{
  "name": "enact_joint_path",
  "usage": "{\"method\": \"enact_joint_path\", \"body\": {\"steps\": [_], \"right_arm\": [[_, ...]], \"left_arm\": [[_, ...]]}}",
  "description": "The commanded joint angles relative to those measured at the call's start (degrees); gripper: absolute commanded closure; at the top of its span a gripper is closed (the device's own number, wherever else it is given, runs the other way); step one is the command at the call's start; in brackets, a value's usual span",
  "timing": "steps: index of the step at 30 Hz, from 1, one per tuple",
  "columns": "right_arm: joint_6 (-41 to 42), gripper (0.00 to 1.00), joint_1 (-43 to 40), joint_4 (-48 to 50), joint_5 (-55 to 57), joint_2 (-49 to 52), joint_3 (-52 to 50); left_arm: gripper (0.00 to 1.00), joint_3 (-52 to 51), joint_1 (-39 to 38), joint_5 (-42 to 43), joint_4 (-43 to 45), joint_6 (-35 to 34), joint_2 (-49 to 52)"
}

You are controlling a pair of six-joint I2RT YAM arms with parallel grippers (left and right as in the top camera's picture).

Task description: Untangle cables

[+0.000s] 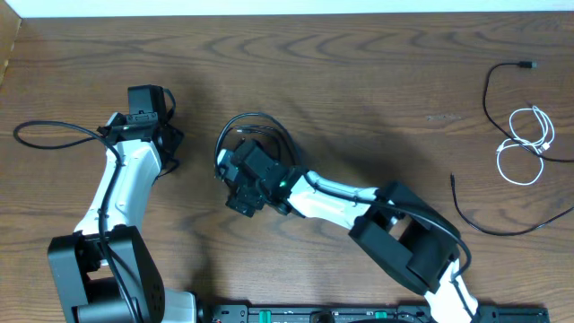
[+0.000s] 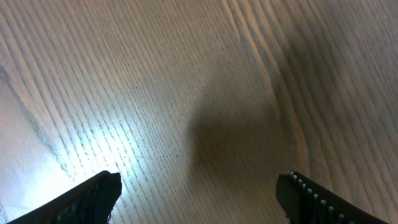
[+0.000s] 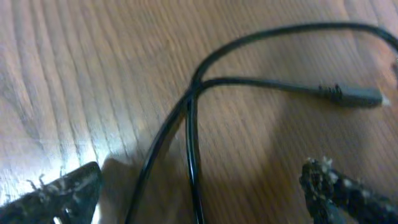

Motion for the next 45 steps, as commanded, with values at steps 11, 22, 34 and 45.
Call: {"method": "enact_joint_path", "body": {"steps": [11, 22, 34, 45], "right_arm": [[-3.7, 0.99, 0.1, 1.1, -5.0, 2.5, 0.1], [6.9, 0.62, -4.1, 4.3, -11.2, -1.0, 0.1], [24.4, 0.16, -16.6, 3.7, -30.0, -1.4, 0.1], [24.3, 0.17, -23.9, -5.1, -25.3, -1.4, 0.1]], "left_arm": [[0.64, -0.8, 0.0, -0.3, -0.1, -0.6, 0.2], [0.58, -0.8, 0.0, 5.8, 1.1, -0.3, 0.2], [0.41, -0.8, -4.1, 15.6, -1.6, 1.6, 1.9], [0.41, -0.8, -15.2, 16.1, -5.3, 1.4, 10.1]]}}
